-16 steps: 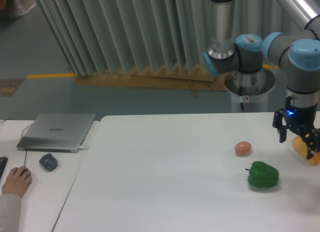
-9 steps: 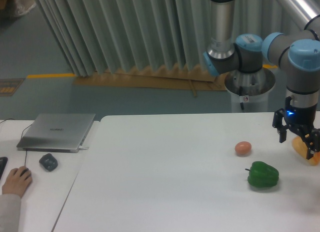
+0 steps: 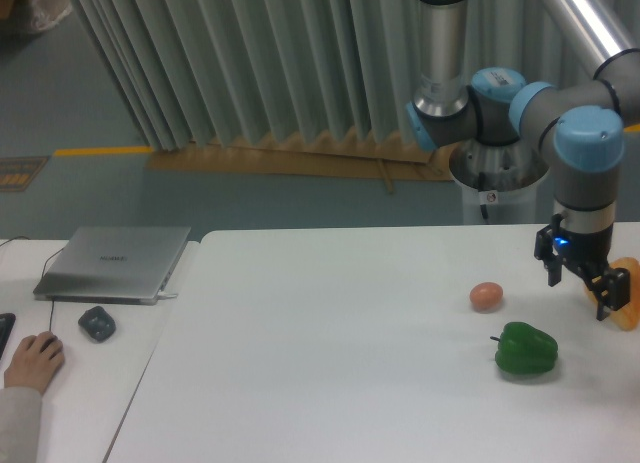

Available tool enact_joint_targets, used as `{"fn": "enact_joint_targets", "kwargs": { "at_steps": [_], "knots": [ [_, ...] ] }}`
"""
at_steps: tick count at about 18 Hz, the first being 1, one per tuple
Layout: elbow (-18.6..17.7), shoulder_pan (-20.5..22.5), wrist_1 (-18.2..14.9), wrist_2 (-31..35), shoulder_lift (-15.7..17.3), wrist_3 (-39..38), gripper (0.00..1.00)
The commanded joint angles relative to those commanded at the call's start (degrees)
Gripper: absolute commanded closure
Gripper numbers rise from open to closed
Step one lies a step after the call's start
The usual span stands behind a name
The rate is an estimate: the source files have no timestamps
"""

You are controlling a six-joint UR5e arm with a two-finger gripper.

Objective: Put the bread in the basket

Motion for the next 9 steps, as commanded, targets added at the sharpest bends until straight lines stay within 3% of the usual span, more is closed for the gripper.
{"fn": "enact_joint_targets", "kwargs": {
  "at_steps": [2, 7, 9],
  "knots": [
    [-2.3, -0.2, 0.3, 0.4, 0.0, -0.1, 0.00],
    [-3.3, -0.4, 0.3, 2.5, -0.4, 0.3, 0.00],
    [-1.5, -0.1, -0.1, 5.6, 0.2, 0.6, 0.00]
  ]
}}
